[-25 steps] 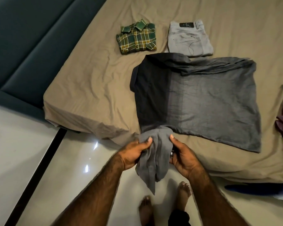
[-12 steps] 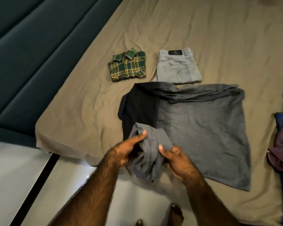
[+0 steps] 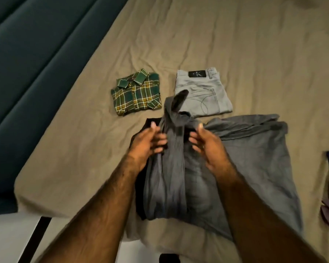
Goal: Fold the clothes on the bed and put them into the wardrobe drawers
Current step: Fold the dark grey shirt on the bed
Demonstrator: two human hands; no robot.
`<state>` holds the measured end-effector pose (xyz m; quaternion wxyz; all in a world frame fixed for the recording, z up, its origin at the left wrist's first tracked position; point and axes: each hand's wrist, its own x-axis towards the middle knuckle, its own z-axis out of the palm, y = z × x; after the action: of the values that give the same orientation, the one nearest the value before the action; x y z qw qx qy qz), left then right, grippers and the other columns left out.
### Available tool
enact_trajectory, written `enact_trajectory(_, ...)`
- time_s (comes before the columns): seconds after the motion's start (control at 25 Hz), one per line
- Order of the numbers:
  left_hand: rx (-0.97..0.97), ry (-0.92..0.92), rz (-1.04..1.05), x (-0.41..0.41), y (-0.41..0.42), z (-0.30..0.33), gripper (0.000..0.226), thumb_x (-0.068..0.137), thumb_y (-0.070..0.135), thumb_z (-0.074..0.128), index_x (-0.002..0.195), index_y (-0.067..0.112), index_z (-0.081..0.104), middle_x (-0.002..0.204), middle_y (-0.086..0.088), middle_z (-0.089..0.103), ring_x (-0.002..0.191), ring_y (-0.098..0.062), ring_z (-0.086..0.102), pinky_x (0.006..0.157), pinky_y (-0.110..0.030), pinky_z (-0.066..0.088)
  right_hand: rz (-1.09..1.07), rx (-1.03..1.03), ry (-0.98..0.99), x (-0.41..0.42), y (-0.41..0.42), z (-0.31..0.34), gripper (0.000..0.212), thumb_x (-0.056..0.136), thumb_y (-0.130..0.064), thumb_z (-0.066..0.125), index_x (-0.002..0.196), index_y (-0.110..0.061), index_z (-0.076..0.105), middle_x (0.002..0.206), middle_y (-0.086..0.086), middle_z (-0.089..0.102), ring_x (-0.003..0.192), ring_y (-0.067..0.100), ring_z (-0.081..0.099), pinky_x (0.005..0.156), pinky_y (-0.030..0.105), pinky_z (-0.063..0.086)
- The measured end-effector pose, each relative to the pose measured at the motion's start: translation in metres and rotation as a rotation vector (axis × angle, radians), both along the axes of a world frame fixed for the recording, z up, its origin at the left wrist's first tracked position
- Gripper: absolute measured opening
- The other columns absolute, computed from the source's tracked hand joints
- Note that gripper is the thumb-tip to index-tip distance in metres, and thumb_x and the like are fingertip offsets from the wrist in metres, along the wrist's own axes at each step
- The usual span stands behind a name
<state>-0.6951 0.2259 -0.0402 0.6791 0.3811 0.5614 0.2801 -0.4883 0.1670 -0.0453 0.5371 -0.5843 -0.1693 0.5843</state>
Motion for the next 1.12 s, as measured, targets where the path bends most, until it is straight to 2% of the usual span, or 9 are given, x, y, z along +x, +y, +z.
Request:
enact_trajectory(0.08,0.123,0.422,0.002,-0.025,-0.020,-0.043,0.074,0.074,0.089,0.065,0.087,0.016,0.070,0.077,-0.002,0.071,0.073,-0.015,0.064,0.075,-0.040,0.053,0.021,-0.083,-0.246,0.005,-0.030,-0.056,0.026,0.103,-0.030,0.064,0.085,-0.011,0.068,0.077,0.005,0.067,0.068,0.016,0.058,0.062,0.031,0.044)
enact_trajectory(0.2,-0.003,0.776,-0.415,-0.070,-0.074,-0.092,0.097,0.043,0.106,0.064,0.085,0.019,0.068,0.074,0.002,0.071,0.066,-0.011,0.065,0.073,-0.038,0.059,0.354,-0.241,-0.474,-0.009,-0.100,-0.126,0.040,0.091,-0.035,0.082,0.069,-0.006,0.065,0.060,-0.003,0.059,0.059,0.009,0.051,0.063,0.033,0.044)
enact_trajectory(0.4,-0.055,1.044,-0.920,-0.080,-0.109,-0.102,0.116,0.038,0.105,0.067,0.129,0.033,0.064,0.121,0.007,0.073,0.107,-0.020,0.071,0.092,-0.033,0.055,0.762,-0.378,-0.668,-0.037,-0.135,-0.148,0.033,0.071,-0.056,0.085,0.085,-0.027,0.078,0.079,-0.012,0.075,0.077,0.007,0.070,0.073,0.030,0.057)
enact_trajectory(0.48,0.015,1.090,-1.053,-0.084,-0.109,-0.111,0.092,0.052,0.088,0.076,0.121,0.030,0.065,0.122,0.002,0.071,0.115,-0.028,0.066,0.098,-0.036,0.050,0.761,-0.352,-0.645,-0.039,-0.130,-0.148,0.032,0.069,-0.042,0.087,0.093,-0.022,0.081,0.086,-0.008,0.079,0.082,0.008,0.073,0.080,0.039,0.061)
enact_trajectory(0.56,0.131,0.883,-0.877,-0.094,-0.108,-0.123,0.049,0.064,0.064,0.073,0.101,0.032,0.068,0.106,0.004,0.076,0.105,-0.022,0.071,0.094,-0.035,0.054,0.688,-0.341,-0.667,-0.035,-0.121,-0.142,0.014,0.080,-0.027,0.087,0.081,-0.018,0.075,0.072,-0.006,0.073,0.071,0.008,0.068,0.072,0.026,0.058)
enact_trajectory(0.64,0.139,0.509,-0.496,-0.103,-0.102,-0.133,0.017,0.075,0.043,0.076,0.088,0.033,0.071,0.081,0.012,0.074,0.079,-0.005,0.068,0.079,-0.028,0.057,0.560,-0.322,-0.733,-0.025,-0.107,-0.134,0.032,0.089,-0.020,0.082,0.068,-0.019,0.058,0.059,-0.007,0.055,0.058,0.002,0.053,0.056,0.015,0.044)
enact_trajectory(0.76,0.078,0.256,-0.278,-0.097,-0.071,-0.132,0.013,0.089,0.025,0.067,0.077,0.021,0.063,0.065,0.009,0.059,0.062,-0.002,0.049,0.061,-0.023,0.044,0.435,-0.210,-0.785,-0.011,-0.080,-0.133,0.044,0.092,-0.018,0.078,0.066,-0.018,0.044,0.057,-0.005,0.044,0.052,0.002,0.045,0.054,0.017,0.037)
enact_trajectory(0.96,0.138,0.553,-0.390,-0.089,-0.032,-0.159,0.037,0.102,0.029,0.061,0.067,0.020,0.053,0.060,0.009,0.053,0.061,-0.008,0.048,0.066,-0.034,0.040,0.465,-0.233,-1.009,0.001,-0.037,-0.154,0.041,0.091,-0.050,0.074,0.070,-0.020,0.055,0.069,0.000,0.063,0.074,0.026,0.061,0.070,0.038,0.049)
enact_trajectory(1.12,0.122,1.146,-0.534,-0.081,-0.020,-0.147,0.018,0.099,0.035,0.057,0.104,0.020,0.066,0.108,-0.015,0.071,0.101,-0.039,0.067,0.082,-0.042,0.053,0.498,-0.263,-1.104,-0.003,-0.023,-0.171,0.038,0.094,-0.057,0.069,0.082,-0.021,0.063,0.083,0.009,0.073,0.086,0.036,0.068,0.075,0.042,0.053)
